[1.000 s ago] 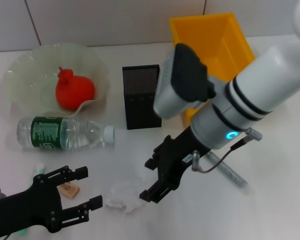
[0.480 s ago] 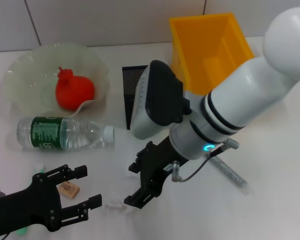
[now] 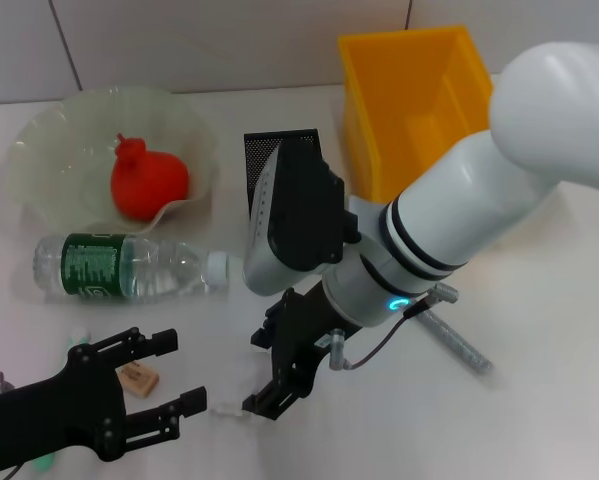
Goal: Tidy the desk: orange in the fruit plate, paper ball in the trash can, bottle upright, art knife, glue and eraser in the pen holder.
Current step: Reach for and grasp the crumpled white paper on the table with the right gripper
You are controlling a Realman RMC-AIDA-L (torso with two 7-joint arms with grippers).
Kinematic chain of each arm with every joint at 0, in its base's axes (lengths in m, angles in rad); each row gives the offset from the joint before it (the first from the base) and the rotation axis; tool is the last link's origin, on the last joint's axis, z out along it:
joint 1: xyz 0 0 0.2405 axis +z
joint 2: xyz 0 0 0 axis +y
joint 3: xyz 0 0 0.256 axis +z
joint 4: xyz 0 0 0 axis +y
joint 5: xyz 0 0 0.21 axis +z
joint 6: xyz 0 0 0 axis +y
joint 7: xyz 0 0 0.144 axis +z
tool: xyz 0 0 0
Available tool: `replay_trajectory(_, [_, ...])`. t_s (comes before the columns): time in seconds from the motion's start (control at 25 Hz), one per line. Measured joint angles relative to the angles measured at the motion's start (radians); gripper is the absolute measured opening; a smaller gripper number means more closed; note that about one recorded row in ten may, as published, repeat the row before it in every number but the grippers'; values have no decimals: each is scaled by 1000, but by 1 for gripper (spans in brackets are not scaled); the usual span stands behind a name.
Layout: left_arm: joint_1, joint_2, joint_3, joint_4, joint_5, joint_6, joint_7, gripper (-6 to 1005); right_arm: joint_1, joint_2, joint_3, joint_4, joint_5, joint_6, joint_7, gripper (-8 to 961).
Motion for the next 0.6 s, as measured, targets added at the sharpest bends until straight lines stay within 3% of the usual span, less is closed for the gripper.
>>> replay_trajectory(0.6, [-3,-4,0,0,0,-1,0,748,26,0,-32,23,0,3,1,726])
